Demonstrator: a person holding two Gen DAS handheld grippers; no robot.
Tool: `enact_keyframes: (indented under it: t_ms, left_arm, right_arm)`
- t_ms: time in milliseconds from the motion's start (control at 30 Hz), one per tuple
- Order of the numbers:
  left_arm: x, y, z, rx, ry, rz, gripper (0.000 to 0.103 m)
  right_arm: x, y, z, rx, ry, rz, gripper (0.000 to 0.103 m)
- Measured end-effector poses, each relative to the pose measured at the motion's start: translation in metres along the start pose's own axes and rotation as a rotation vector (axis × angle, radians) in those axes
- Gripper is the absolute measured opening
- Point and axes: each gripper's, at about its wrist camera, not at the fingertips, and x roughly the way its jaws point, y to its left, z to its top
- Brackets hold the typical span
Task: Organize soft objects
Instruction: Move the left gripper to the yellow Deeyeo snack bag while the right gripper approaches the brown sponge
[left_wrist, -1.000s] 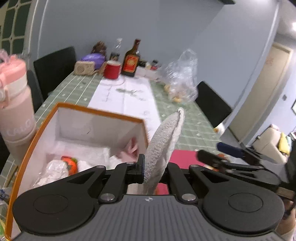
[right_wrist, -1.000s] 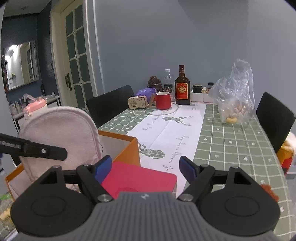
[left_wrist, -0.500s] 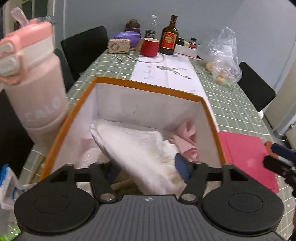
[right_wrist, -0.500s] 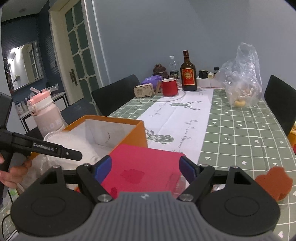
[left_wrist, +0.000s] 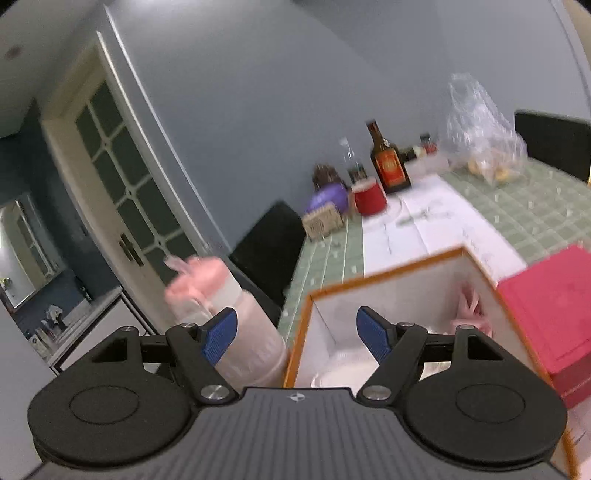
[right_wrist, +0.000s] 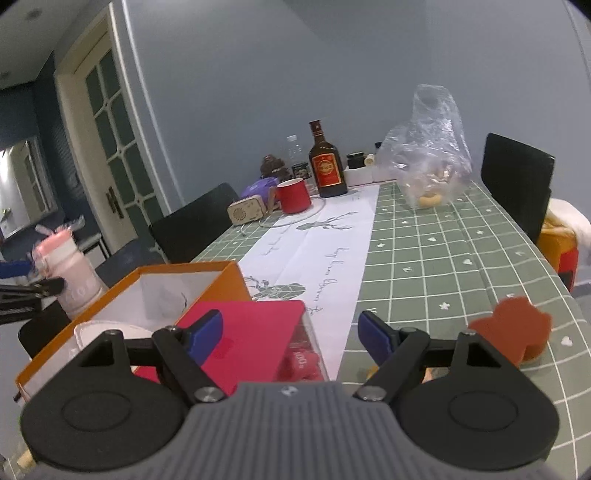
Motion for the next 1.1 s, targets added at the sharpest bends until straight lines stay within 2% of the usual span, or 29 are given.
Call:
enact_keyframes:
  t_ms: [200,367,533,600,700,767,867,1000,1100]
  left_arm:
    - [-0.047,0.01,0.02,-0.087,-0.059,-0.213,0.087]
    - [-0.077,0.0,0.033,-0.13,-0.116,-0.29,0.087]
    - [-0.09,-0.017,0.044,-0.164,-0.091,-0.425,0.083]
    - [-0.091,-0.029,0.048,-0.156,-0.068,-0.47,0.083]
    - [-0.093,-0.057,0.055,-0.048,-0.053,-0.515,0.081]
    - [-0.096,-0.079,0.055,0.027,-0.068,-0.539,0.08]
    - [-0.099,-0.105,0.052,0.018,-0.107,-0.563,0.08]
    - [-0.098,-0.136,0.047,-0.033,-0.086,-0.599,0.08]
    - [-0.1,-0.164,0.039,-0.038,-0.099,-0.572,0.08]
  right_arm:
    - [-0.017,-0.018,-0.007,-0.047,-0.054,-0.075,0.084]
    - [-0.027,-0.045,-0.013,-0.016,-0.068,-0.121,0.085]
    - [-0.039,-0.075,-0.021,-0.021,-0.141,-0.236,0.093]
    - [-0.04,-0.096,-0.024,0.087,-0.159,-0.231,0.093]
    - [-0.035,-0.127,-0.034,0.251,-0.151,-0.186,0.093]
    - [-0.031,-0.135,-0.038,0.24,-0.118,-0.235,0.093]
    - [-0.035,-0.136,-0.042,0.176,-0.129,-0.332,0.093]
    - [-0.04,-0.146,-0.043,0.24,-0.13,-0.292,0.093]
    - [-0.04,-0.153,-0.043,0.242,-0.128,-0.324,0.093]
